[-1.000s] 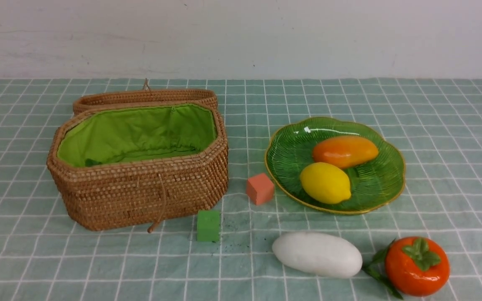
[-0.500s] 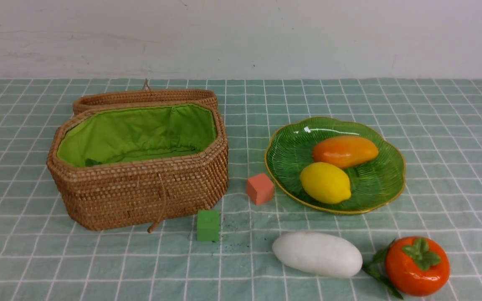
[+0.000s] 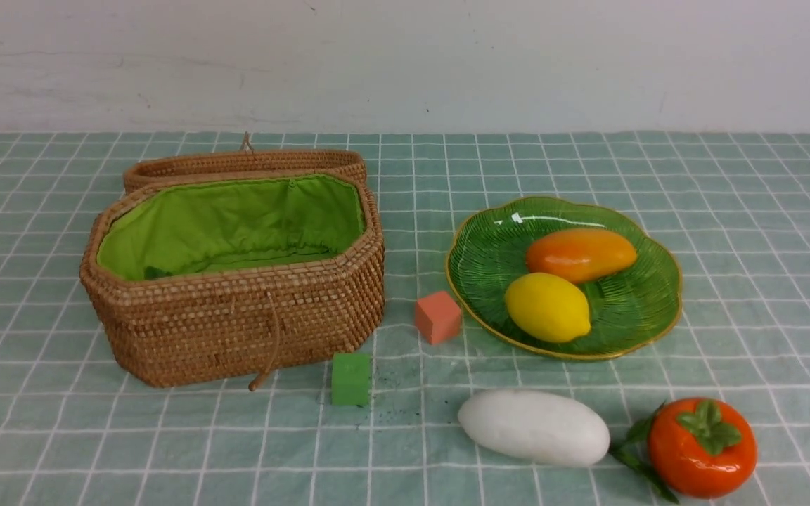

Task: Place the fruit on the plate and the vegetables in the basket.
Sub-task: Grab a tomato with your right arm and place it on the plate on the right.

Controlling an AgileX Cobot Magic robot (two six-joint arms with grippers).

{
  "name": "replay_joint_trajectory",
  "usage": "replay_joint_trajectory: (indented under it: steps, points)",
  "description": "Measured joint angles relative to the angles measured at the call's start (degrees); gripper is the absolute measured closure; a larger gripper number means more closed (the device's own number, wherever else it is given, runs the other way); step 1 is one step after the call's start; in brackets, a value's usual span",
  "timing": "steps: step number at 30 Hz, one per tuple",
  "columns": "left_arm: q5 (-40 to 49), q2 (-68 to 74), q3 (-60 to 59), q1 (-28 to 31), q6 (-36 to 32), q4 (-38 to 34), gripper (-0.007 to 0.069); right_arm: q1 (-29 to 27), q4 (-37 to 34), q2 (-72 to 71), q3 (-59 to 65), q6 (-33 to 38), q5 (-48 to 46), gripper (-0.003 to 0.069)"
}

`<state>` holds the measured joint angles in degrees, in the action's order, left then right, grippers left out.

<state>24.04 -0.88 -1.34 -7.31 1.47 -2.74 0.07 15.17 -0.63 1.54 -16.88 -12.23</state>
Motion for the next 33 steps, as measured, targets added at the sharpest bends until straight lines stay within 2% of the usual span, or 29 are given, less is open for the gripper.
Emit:
replay_joint_trajectory:
  steps: [8,11,12,13,14,16,17,20,24,27,29,33]
  points:
    - [0.00,0.00,0.00,0.00,0.00,0.00,0.0607,0.00,0.05,0.00,0.00,-0.65,29.86,0.0417]
    - [0.00,0.00,0.00,0.00,0.00,0.00,0.0606,0.00,-0.46,0.00,-0.25,-5.05,38.86,0.0417]
    - [0.00,0.00,0.00,0.00,0.00,0.00,0.0606,0.00,-0.55,0.00,-0.35,-6.20,39.25,0.0417]
    - [0.00,0.00,0.00,0.00,0.00,0.06,0.0606,0.00,-1.05,0.00,-2.39,-11.64,40.60,0.0417]
    - [0.00,0.00,0.00,0.00,0.00,0.06,0.0606,0.00,-1.05,0.00,-2.72,-12.37,40.53,0.0417]
    - [0.00,0.00,0.00,0.00,0.00,0.06,0.0603,0.00,-1.09,2.08,-9.53,-22.21,36.36,0.0417]
    - [0.00,0.00,0.00,0.00,0.00,0.06,0.0603,0.00,-0.52,4.00,-13.77,-24.85,32.64,0.0417]
    - [0.00,0.00,0.00,0.00,0.00,0.06,0.0600,0.00,2.15,8.29,-21.40,-28.97,25.53,0.0417]
    - [0.00,0.00,0.00,0.00,0.00,0.06,0.0594,0.00,8.02,20.40,-36.54,-35.79,9.56,0.0417]
    - [0.00,0.00,0.00,0.00,0.00,0.09,0.0589,0.00,9.73,27.75,-40.26,-35.81,0.35,0.0417]
    - [0.00,0.00,0.00,0.00,0.00,0.12,0.0586,0.00,11.11,34.50,-40.68,-32.74,-7.98,0.0417]
    - [0.00,0.00,0.00,0.00,0.00,0.29,0.0585,0.00,11.50,42.46,-40.68,-27.65,-16.61,0.0417]
